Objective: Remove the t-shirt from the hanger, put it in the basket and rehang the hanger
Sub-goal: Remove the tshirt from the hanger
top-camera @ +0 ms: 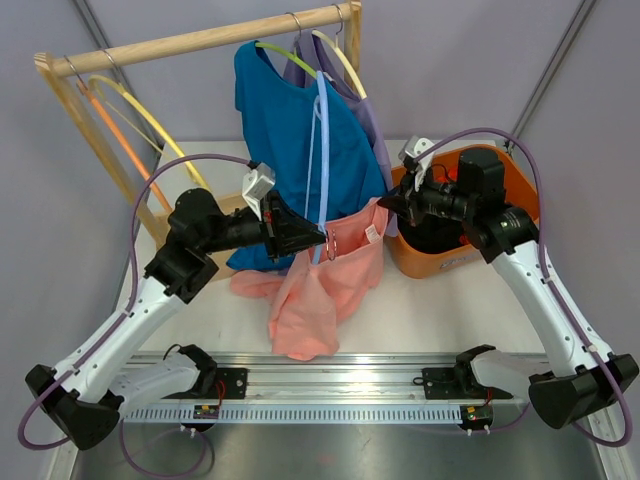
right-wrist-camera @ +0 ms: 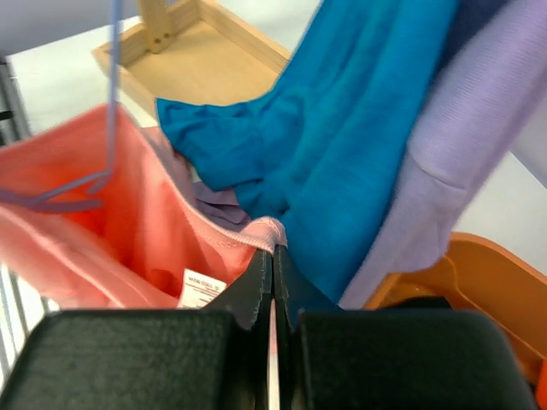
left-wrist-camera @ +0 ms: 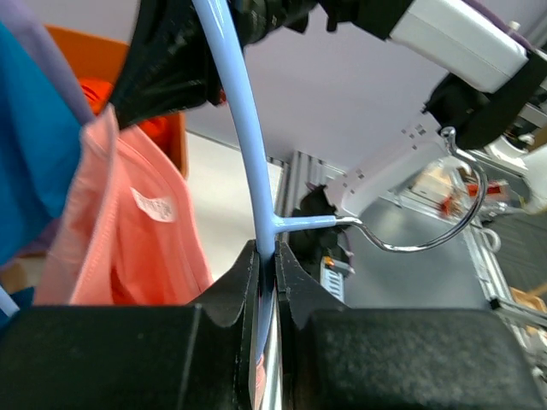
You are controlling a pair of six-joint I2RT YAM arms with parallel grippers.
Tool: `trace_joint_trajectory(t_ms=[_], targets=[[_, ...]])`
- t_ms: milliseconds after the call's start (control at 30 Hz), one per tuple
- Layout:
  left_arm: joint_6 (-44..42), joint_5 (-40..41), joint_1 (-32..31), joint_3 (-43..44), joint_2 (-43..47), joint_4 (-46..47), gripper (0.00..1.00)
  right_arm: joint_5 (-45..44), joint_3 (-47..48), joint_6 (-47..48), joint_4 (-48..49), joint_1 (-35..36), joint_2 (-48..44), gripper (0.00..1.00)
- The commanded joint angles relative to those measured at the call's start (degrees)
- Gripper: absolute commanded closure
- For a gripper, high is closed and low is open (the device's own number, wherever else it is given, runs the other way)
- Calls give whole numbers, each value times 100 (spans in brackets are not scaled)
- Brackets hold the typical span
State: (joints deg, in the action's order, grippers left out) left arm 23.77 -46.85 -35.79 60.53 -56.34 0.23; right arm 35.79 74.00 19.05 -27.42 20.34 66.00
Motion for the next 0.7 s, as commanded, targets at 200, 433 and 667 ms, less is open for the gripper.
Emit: trace_joint_trajectory(t_ms=[200, 433, 667], targets=[[-171, 1739, -42, -314, 272, 2006, 100, 1546, -25, -454, 676, 155, 221, 100], [-329, 2022, -51, 318, 150, 2211, 100, 201, 18, -104, 510, 146, 449, 100], [-75, 1216, -51, 934, 342, 691, 100, 988, 150, 1441, -499, 146, 475, 100]])
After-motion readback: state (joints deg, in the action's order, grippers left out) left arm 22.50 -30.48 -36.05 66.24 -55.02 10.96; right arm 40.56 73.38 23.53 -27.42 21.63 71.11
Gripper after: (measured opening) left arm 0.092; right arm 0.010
